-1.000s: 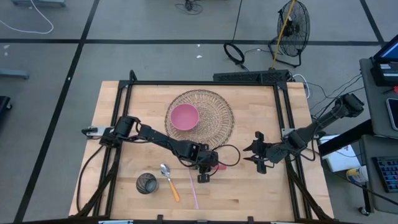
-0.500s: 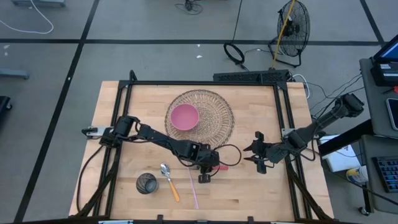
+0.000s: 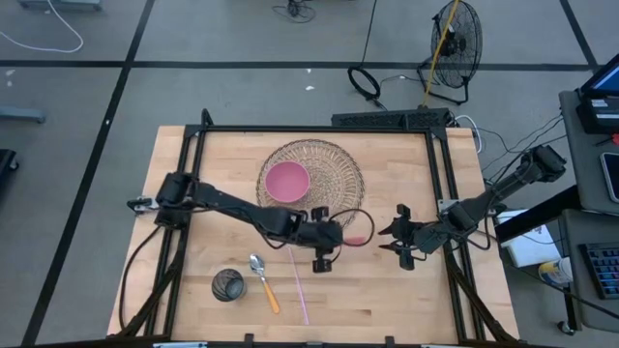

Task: Pick & Place Utensil
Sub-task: Put the pink fork on the pink bowl on the brown placemat

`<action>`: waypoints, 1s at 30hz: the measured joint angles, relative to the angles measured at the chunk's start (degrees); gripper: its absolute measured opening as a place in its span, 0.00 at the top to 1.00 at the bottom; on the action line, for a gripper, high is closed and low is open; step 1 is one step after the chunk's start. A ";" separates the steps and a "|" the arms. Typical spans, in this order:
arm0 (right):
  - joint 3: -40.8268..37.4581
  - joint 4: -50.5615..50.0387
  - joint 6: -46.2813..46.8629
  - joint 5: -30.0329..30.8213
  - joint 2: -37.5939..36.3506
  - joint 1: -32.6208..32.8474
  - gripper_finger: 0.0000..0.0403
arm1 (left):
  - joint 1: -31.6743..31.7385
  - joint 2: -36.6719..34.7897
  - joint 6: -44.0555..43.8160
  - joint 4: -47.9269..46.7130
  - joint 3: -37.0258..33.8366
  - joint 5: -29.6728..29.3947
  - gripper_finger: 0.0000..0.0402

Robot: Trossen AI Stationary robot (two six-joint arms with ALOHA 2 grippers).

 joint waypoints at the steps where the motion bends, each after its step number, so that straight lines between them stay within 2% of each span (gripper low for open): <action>1: 0.00 -0.01 0.00 0.00 0.02 0.00 0.58 | 0.00 -0.90 0.50 -0.11 0.00 -1.08 0.86; 13: 0.00 0.02 0.02 0.00 0.02 0.00 0.58 | 1.68 -9.23 5.49 -2.76 -0.20 -14.72 0.84; 17: -0.02 -0.03 0.00 0.01 0.04 0.06 0.58 | 2.86 -11.68 6.97 -3.48 -0.20 -15.04 0.86; 23: -1.71 1.88 -0.09 0.00 0.07 0.07 0.58 | 4.50 -15.54 8.39 -6.05 -0.20 -16.24 0.83; 30: -10.43 16.04 0.20 -0.19 0.04 0.07 0.58 | 6.79 -18.51 9.89 -7.24 -0.59 -18.00 0.86</action>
